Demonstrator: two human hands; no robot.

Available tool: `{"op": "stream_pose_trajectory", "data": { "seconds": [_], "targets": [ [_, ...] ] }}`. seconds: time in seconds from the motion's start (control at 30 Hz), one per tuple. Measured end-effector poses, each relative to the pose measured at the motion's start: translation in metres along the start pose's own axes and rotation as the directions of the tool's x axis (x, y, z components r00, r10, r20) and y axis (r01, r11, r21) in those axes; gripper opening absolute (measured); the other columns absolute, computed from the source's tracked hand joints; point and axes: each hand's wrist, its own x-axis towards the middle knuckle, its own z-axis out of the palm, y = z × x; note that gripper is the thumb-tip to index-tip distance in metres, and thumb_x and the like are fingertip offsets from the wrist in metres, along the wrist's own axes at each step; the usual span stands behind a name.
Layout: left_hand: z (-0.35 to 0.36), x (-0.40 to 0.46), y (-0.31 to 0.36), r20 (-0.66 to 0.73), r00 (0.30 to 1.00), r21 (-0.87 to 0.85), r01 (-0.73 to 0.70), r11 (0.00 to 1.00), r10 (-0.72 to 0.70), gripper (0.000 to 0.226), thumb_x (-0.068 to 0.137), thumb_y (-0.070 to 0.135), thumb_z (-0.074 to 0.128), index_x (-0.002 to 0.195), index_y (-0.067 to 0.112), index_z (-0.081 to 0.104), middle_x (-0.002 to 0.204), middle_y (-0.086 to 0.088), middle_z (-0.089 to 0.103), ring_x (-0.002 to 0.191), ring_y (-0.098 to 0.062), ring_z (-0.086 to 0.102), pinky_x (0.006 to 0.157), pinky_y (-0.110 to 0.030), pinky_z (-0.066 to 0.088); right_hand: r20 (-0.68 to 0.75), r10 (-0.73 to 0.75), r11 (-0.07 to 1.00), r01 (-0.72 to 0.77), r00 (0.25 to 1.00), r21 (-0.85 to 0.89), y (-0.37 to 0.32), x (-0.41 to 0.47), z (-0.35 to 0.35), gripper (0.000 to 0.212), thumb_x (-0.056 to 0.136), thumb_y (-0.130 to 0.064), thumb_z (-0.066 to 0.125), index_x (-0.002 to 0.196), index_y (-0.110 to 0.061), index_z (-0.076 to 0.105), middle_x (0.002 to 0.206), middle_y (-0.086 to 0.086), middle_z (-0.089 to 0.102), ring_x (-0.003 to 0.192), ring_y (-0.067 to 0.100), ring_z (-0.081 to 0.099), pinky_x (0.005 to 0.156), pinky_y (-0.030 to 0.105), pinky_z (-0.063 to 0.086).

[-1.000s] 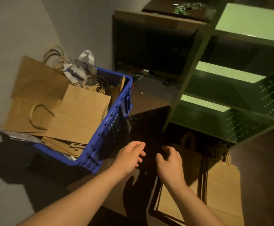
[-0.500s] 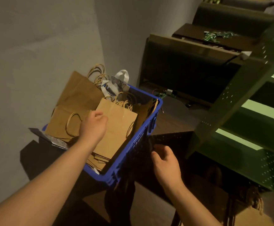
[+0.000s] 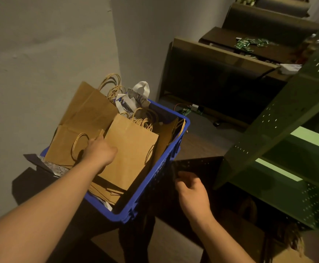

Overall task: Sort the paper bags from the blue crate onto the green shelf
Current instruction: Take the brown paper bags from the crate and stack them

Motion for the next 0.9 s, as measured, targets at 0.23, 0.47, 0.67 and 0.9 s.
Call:
{"op": "stream_pose_trajectory", "data": {
  "seconds": [0.23,0.47,0.67,0.9],
  "targets": [
    [-0.010,-0.016,-0.003,-0.023,0.986,-0.089,-0.165,0.982,0.163,0.043,0.103,0.028,0.057,0.143,0.015,0.052,0.132,-0.010,0.063,0.114,-0.031,0.060,0.086,-0.040,0.050,0.024,0.016,1.000,-0.016,1.000,0.006,-0.007,0.003,0.006,0.020,0.099,-0.017,0.061,0.115,-0.027,0.063,0.082,0.006,0.074,0.053,0.009,0.066,0.050,0.021,0.051],
    [-0.050,-0.059,-0.017,-0.238,0.910,-0.425,-0.412,0.806,0.339,0.020,0.104,0.032,0.057,0.121,0.042,0.050,0.101,0.023,0.059,0.093,0.001,0.058,0.067,-0.025,0.045,0.028,-0.081,0.997,0.081,0.996,-0.005,-0.017,0.000,0.013,0.019,0.102,-0.021,0.058,0.117,-0.032,0.059,0.096,-0.002,0.070,0.071,-0.001,0.070,0.054,0.012,0.050],
    [-0.070,-0.085,-0.025,-0.175,0.928,-0.771,-0.337,0.540,0.329,0.025,0.100,0.029,0.066,0.104,0.054,0.066,0.113,0.010,0.076,0.109,-0.020,0.071,0.094,-0.059,0.055,0.089,-0.216,0.967,0.200,0.972,0.160,-0.040,0.001,0.019,0.048,0.092,-0.050,0.062,0.135,-0.032,0.053,0.124,-0.007,0.067,0.112,0.011,0.066,0.098,0.039,0.056],
    [-0.075,-0.105,-0.013,-0.177,0.903,-0.789,-0.367,0.493,0.390,0.029,0.096,0.031,0.068,0.100,0.059,0.067,0.111,0.014,0.076,0.106,-0.014,0.072,0.098,-0.058,0.055,0.071,-0.231,0.960,0.216,0.970,0.177,-0.064,0.005,0.015,0.068,0.086,-0.055,0.066,0.145,-0.031,0.044,0.134,-0.009,0.061,0.122,0.015,0.061,0.105,0.046,0.051]
  ]
}}
